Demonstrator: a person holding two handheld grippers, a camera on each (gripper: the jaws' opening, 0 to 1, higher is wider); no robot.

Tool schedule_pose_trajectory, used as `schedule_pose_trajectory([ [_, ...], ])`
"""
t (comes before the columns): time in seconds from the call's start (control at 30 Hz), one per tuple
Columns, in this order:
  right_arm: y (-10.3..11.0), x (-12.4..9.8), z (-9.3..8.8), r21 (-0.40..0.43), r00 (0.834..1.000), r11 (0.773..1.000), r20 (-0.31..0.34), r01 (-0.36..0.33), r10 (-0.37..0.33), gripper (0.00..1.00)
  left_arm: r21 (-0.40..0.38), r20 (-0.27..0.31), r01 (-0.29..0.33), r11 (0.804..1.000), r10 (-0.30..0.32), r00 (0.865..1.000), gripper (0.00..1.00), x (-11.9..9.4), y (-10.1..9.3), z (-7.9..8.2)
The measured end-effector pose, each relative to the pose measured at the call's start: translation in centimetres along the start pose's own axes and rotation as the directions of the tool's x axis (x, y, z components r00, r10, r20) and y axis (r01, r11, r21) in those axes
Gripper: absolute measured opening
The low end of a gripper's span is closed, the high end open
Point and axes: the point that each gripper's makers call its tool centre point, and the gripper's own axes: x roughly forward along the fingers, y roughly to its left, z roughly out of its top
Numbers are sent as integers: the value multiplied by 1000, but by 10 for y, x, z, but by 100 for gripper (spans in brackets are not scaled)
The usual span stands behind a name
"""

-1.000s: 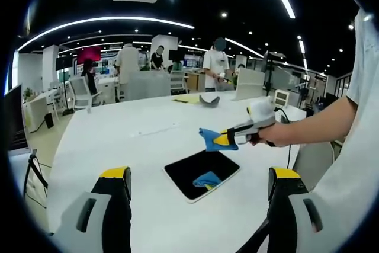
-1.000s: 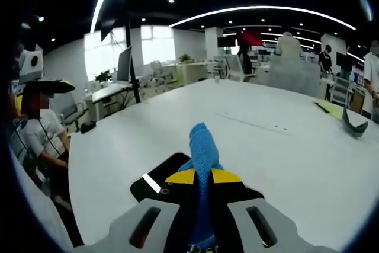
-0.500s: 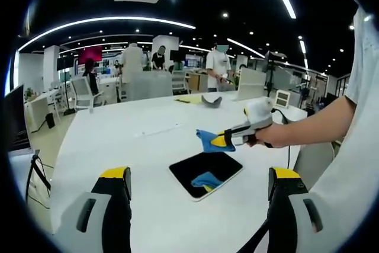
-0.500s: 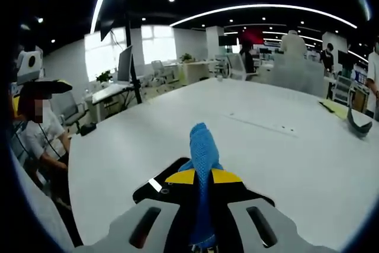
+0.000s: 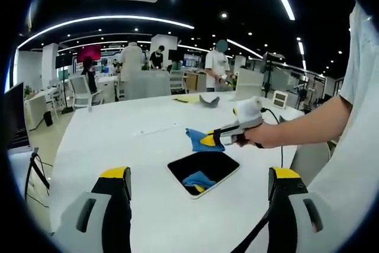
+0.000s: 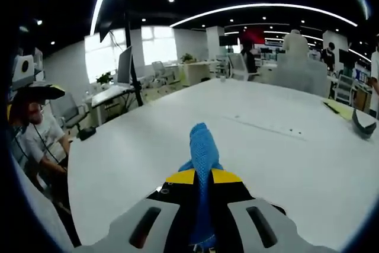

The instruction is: Wipe the mirror surface with the cleaning cloth until all visible marks leave the cleaned area.

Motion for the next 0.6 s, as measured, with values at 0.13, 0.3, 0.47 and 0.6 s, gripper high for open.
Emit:
schedule_pose_trajectory([
  [0.13, 1, 1, 0, -8, 1000, 1000, -15, -1, 1, 3, 6, -2, 0, 1000, 0, 1000, 97, -3, 0, 5],
  [0.3, 2, 4, 1, -5, 1000, 1000, -22, -2, 2, 3, 7, -4, 6, 1000, -6, 1000, 97, -4, -1, 8],
  [0.47, 6, 14, -1, -16, 999, 1000, -33, -15, 15, 3, 5, 7, 9, 1000, -9, 1000, 97, -5, 1, 10],
  [0.6, 11, 25, 0, -30, 999, 999, -32, -25, 24, 3, 6, 9, 17, 1000, -17, 1000, 97, -3, 3, 6],
])
